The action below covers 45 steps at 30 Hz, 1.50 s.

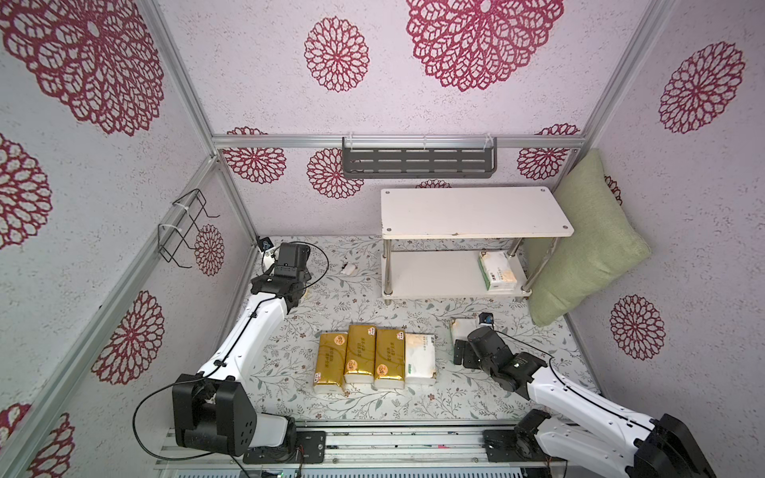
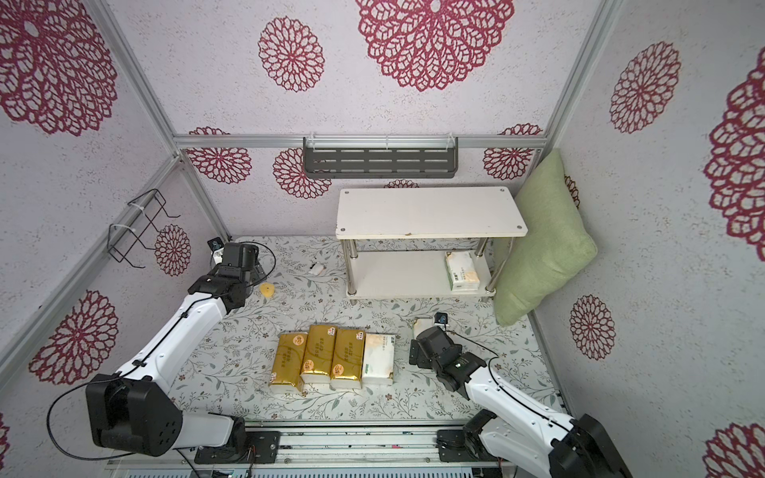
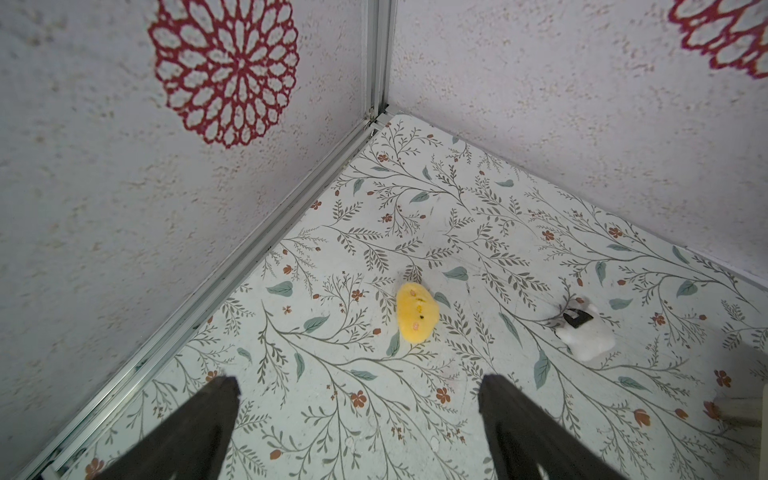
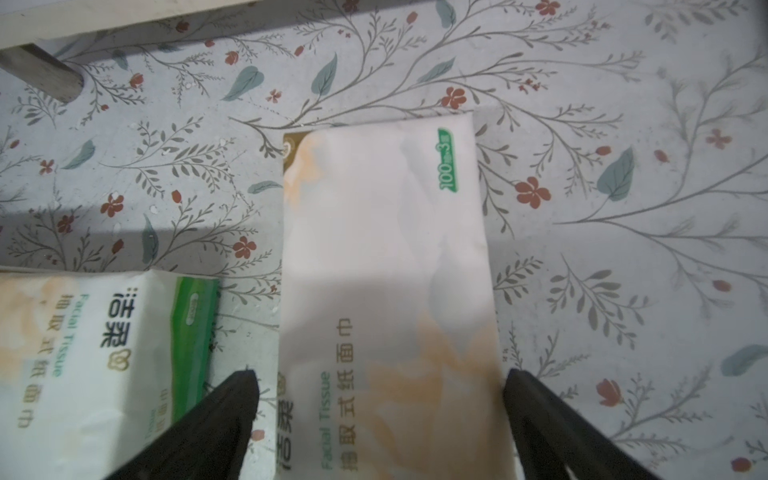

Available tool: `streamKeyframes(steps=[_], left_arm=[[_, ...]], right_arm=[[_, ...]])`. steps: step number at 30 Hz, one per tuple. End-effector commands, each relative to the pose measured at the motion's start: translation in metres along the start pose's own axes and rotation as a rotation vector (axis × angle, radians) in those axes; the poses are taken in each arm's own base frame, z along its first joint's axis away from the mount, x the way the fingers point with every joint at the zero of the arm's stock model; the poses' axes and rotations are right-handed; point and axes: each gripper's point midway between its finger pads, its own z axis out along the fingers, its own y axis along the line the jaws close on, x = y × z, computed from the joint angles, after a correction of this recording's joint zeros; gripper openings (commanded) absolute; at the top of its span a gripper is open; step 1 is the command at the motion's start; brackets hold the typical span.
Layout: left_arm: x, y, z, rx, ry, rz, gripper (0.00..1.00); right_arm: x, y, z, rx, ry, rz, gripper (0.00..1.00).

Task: Place the tissue boxes on the shelf by color
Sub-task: Pick up the box of tissues from the center of the board.

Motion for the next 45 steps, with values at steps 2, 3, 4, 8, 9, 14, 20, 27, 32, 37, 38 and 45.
streamKeyframes(steps=[2,3,4,8,9,14,20,27,32,37,38,45], left_arm=[[-0.006,-0.005,-0.003,0.009,-0.014,-0.006,0.97],[-0.006,-0.006,-0.003,0.009,-0.013,-0.004,0.97],[-0.007,-0.006,-0.003,0.009,-0.014,-0.005,0.97],[-0.006,-0.006,-0.002,0.009,-0.013,-0.003,0.97],[-0.007,-0.006,-0.002,0.009,-0.014,-0.003,0.97],[-0.006,-0.006,-0.002,0.008,-0.013,-0.002,0.97],[-0.005,-0.006,-0.002,0.007,-0.013,-0.001,0.97],[-0.005,-0.008,-0.001,0.013,-0.009,-0.002,0.97],[-0.003,-0.008,0.0,0.009,-0.006,0.003,0.97],[-0.003,-0.009,0.001,0.011,-0.005,0.001,0.97],[-0.003,-0.009,0.001,0.013,-0.004,0.001,0.97],[-0.004,-0.011,0.001,0.015,-0.006,0.001,0.97]], right_arm=[[-0.005,0.0,-0.001,0.012,-0.041,0.029,0.99],[-0.004,0.0,0.0,0.011,-0.04,0.029,0.99],[-0.003,0.0,0.0,0.012,-0.039,0.03,0.99],[0.0,-0.001,0.003,0.02,-0.035,0.029,0.99],[0.001,-0.002,0.004,0.024,-0.037,0.03,0.99],[0.004,-0.003,0.007,0.037,-0.037,0.031,0.99],[0.004,-0.008,0.007,0.061,-0.043,0.038,0.99],[0.009,-0.001,0.014,0.035,-0.029,0.03,0.99],[0.009,0.0,0.017,0.034,-0.029,0.02,0.99],[0.011,0.0,0.021,0.043,-0.031,0.012,0.99],[0.011,0.0,0.022,0.046,-0.033,0.012,0.99],[0.013,-0.003,0.029,0.064,-0.04,0.009,0.99]])
